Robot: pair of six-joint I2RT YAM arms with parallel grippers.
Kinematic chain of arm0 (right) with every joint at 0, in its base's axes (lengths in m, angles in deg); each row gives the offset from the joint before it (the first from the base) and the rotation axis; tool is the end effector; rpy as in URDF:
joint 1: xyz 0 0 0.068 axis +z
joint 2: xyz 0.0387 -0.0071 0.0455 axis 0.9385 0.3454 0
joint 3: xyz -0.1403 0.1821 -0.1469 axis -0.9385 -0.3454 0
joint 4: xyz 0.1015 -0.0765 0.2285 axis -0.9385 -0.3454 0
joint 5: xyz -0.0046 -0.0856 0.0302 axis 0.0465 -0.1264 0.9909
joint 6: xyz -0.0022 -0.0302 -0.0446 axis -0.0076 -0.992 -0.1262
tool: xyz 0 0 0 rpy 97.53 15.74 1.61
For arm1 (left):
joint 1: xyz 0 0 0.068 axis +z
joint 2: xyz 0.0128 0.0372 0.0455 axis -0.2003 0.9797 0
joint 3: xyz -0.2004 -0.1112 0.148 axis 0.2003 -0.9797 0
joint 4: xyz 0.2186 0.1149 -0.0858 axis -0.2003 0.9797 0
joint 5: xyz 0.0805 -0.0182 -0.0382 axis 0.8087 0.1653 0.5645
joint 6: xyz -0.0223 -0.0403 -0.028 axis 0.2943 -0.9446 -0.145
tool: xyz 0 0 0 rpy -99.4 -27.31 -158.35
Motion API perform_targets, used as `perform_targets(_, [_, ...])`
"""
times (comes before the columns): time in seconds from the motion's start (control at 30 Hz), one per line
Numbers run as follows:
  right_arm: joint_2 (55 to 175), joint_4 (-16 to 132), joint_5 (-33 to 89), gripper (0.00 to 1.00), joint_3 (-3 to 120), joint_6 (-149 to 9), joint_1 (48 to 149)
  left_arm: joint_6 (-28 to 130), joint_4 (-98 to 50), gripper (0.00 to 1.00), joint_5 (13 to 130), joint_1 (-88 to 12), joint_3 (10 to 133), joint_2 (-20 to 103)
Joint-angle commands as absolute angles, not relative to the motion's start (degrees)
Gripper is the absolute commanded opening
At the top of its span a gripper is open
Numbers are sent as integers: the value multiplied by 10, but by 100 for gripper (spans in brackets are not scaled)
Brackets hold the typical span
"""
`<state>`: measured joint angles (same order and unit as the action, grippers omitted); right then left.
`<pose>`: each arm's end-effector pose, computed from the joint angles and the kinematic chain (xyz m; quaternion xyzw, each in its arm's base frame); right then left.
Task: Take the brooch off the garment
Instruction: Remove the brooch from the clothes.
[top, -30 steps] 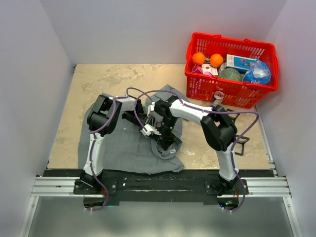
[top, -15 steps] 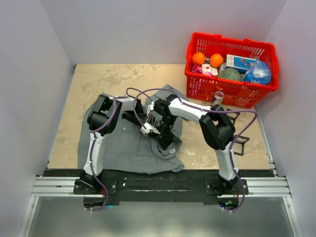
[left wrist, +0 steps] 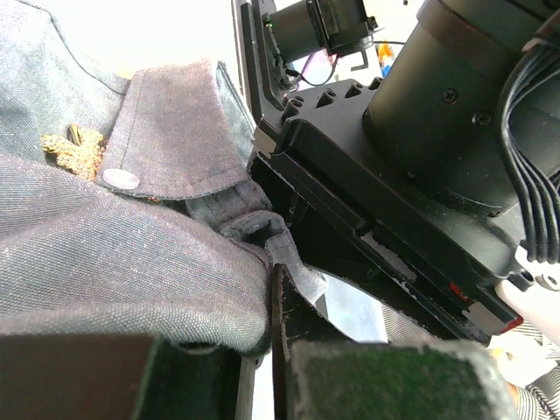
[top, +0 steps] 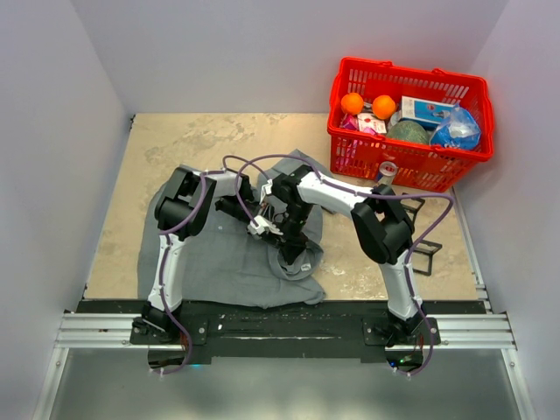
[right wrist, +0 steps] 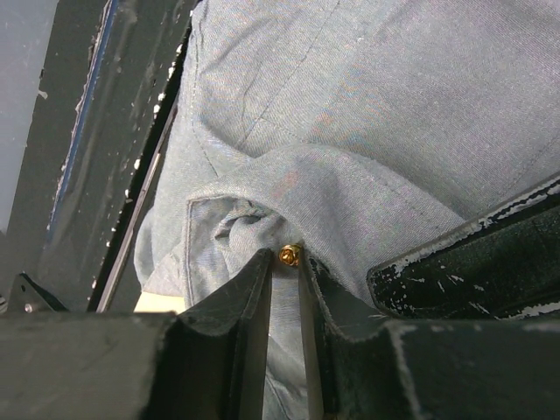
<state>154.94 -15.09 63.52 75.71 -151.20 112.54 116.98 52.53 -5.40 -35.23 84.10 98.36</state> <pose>0.2626 0.2758 0.1794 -0.7691 0.5156 0.3777 0.0053 0.3207 -0.1794 0.1018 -0.2989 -0.6674 0.6817 0.0247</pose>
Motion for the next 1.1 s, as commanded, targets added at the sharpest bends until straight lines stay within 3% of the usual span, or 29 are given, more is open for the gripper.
perform_targets(0.0, [1562, -143, 650, 21, 783, -1519, 1125, 1187, 533, 0, -116, -362, 860, 982])
perform_targets(0.3, [1570, -150, 649, 13, 793, -1519, 1124, 1185, 533, 0, -116, -361, 861, 985])
perform_targets(0.43, [1562, -135, 643, 0, 789, -1507, 1124, 1185, 533, 0, -117, -362, 861, 985])
perform_targets(1.07, [1441, 10, 601, 0, 701, -1392, 1118, 1190, 533, 0, -120, -359, 864, 997])
